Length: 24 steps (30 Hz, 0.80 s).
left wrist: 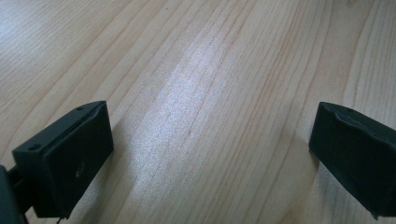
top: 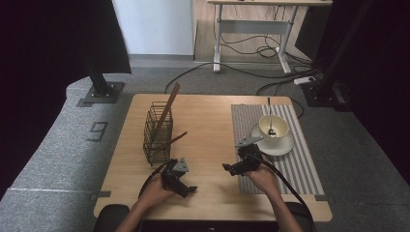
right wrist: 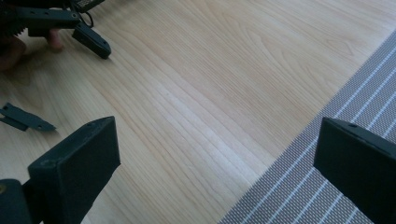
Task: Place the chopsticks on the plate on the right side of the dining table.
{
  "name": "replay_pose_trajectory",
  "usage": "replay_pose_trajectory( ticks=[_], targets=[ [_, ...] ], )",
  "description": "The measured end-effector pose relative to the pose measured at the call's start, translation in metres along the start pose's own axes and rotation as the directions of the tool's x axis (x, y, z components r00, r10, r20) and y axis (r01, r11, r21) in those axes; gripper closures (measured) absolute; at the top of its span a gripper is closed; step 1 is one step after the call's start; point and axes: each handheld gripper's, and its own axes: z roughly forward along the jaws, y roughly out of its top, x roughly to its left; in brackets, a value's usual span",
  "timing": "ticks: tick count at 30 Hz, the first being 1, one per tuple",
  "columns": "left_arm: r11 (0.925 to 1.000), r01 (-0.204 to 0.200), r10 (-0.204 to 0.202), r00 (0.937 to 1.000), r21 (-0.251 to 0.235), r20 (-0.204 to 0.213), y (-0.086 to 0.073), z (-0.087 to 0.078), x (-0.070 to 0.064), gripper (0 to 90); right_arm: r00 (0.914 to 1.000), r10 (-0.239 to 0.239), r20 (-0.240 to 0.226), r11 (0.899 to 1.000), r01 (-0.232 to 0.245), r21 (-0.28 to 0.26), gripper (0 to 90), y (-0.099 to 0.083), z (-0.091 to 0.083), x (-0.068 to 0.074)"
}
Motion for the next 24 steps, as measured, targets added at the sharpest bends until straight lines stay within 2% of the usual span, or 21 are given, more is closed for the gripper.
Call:
replay_pose_trajectory(
  ticks=[2, 7, 24],
  targets=[
    [1.0000, 0.000, 0.000, 1.0000, 0.000, 0.001, 0.000, 0.000, 0.000, 0.0, 0.9998, -0.020, -0.004, 1.000, 0.020, -0.008, 0.0, 0.005, 0.001, 0.003],
    [1.0000, 0.000, 0.000, 1.0000, 0.000, 0.001, 0.000, 0.000, 0.000, 0.0, 0.9987, -0.017, -0.047, 0.999, 0.015, -0.030, 0.0, 0.023, 0.003, 0.010],
    [1.0000, 0.001, -0.001, 1.0000, 0.001, 0.001, 0.000, 0.000, 0.000, 0.0, 0.9960, -0.048, -0.075, 0.999, 0.047, -0.022, 0.0, 0.059, 0.003, 0.026]
  ],
)
